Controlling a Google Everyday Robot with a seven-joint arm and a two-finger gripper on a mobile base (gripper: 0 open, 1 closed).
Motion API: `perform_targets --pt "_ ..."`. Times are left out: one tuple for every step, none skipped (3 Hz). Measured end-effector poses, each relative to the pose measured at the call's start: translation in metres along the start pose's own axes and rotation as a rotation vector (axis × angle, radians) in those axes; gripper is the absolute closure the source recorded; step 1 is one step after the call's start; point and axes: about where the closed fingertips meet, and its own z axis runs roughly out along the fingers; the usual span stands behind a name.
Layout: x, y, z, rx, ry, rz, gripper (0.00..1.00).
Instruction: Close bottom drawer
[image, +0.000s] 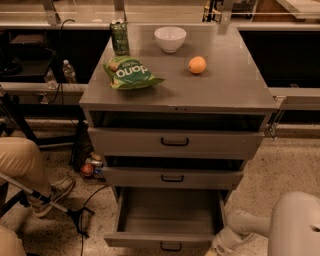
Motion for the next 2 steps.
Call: perform_targets --pt "-0.0006 0.0000 0.0003 0.001 -0.002 -0.001 1.00" --pt "-0.0052 -0.0018 0.0000 0.013 -0.019 -0.014 1.00"
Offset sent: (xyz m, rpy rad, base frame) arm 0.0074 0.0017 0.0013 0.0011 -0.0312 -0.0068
